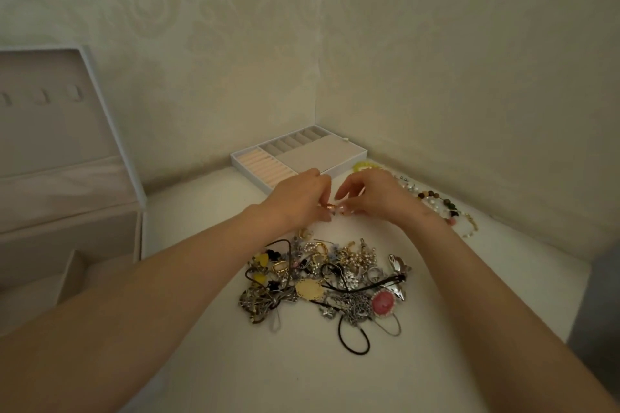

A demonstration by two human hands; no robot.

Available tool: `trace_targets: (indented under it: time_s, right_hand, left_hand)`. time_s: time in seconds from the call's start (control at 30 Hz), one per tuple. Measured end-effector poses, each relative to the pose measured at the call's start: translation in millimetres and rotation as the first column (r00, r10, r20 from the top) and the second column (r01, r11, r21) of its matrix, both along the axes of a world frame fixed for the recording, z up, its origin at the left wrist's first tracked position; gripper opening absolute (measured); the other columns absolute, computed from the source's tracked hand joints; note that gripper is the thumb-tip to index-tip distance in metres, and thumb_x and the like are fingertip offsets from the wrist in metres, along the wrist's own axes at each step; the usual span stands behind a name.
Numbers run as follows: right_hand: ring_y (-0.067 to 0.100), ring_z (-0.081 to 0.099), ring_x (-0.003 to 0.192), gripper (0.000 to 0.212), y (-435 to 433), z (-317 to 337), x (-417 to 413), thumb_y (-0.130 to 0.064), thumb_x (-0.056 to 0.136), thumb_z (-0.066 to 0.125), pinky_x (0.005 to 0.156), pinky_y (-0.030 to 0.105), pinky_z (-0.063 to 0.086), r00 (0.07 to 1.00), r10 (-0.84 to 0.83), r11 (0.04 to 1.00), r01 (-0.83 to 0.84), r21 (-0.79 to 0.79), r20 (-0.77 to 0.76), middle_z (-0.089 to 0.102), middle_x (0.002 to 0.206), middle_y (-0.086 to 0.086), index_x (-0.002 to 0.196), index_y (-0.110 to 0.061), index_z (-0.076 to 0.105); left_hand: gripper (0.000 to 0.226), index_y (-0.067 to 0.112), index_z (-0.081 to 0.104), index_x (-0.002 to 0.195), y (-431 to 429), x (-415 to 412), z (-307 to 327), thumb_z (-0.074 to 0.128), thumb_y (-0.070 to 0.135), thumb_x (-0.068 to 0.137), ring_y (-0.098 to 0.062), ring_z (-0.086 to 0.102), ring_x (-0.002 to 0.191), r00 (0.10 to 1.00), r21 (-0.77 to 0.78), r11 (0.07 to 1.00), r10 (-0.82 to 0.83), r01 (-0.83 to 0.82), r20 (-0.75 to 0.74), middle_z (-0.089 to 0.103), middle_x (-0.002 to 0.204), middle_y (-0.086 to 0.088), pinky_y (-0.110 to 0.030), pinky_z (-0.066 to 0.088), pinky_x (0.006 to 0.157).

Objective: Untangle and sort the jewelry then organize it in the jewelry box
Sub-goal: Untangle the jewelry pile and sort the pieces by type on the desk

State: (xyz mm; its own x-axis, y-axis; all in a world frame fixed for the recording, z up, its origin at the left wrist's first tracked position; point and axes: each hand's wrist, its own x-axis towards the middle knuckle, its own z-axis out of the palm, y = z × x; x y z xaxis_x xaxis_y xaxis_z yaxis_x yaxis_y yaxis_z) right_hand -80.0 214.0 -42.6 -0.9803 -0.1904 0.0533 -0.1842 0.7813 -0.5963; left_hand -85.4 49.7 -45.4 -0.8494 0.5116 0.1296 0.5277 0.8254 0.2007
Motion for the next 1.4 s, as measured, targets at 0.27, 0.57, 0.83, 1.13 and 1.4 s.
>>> trace_targets:
  time_s: [0.27,0.57,0.83,1.13,1.4]
  right_hand:
    - [0.013,0.06,0.079,0.03,0.0,-1.1,-0.2,0.003,0.074,0.073,0.075,0.024,0.048,0.998,0.018,1.0,-0.018,0.004,-0.067,0.063,0.082,-0.003,0.099,-0.013,0.068]
    - [0.013,0.054,0.08,0.021,3.6,-6.1,-7.6,-0.01,0.076,0.075,0.069,0.026,0.04,0.982,-0.002,0.986,0.034,0.164,-0.189,0.062,0.086,0.0,0.096,-0.015,0.07]
    - [0.026,0.057,0.093,0.016,4.0,-23.7,-24.8,-0.016,0.086,0.065,0.082,0.035,0.039,0.902,-0.059,0.953,0.179,0.246,-0.427,0.066,0.092,0.004,0.099,-0.023,0.072]
    - [0.023,0.054,0.093,0.019,9.1,-24.0,-26.1,-0.008,0.084,0.061,0.079,0.032,0.035,0.882,-0.106,0.964,0.205,0.171,-0.459,0.068,0.091,0.003,0.095,-0.02,0.072]
    - [0.023,0.055,0.095,0.019,8.2,-20.5,-24.4,-0.009,0.086,0.061,0.076,0.026,0.032,0.88,-0.075,0.97,0.173,0.171,-0.468,0.071,0.093,0.002,0.093,-0.02,0.076]
  left_hand:
    - [0.027,0.011,0.061,0.106,-4.7,-3.9,1.0,0.07,0.024,0.083,-0.011,0.051,0.083,0.989,0.196,0.981,-0.042,0.014,0.141,0.064,0.106,-0.004,-0.021,0.039,0.072]
    - [0.027,0.008,0.057,0.102,8.7,-11.5,-9.9,0.067,0.028,0.085,-0.025,0.055,0.093,0.998,0.153,0.987,0.058,-0.058,0.004,0.058,0.101,-0.009,-0.034,0.042,0.076]
    - [0.035,0.011,0.055,0.111,18.9,-26.9,-11.6,0.057,0.039,0.09,-0.024,0.048,0.105,0.931,-0.075,0.988,0.099,-0.133,-0.35,0.049,0.114,-0.007,-0.033,0.036,0.065]
    - [0.028,0.011,0.051,0.107,28.0,-31.4,-11.8,0.057,0.034,0.091,-0.025,0.053,0.101,0.943,0.011,0.989,0.141,-0.144,-0.301,0.057,0.108,-0.007,-0.036,0.039,0.07]
    - [0.015,0.017,0.057,0.107,2.7,-14.0,16.7,0.052,0.022,0.094,-0.024,0.055,0.105,0.976,-0.066,0.989,0.121,-0.135,-0.179,0.062,0.111,-0.003,-0.035,0.045,0.078]
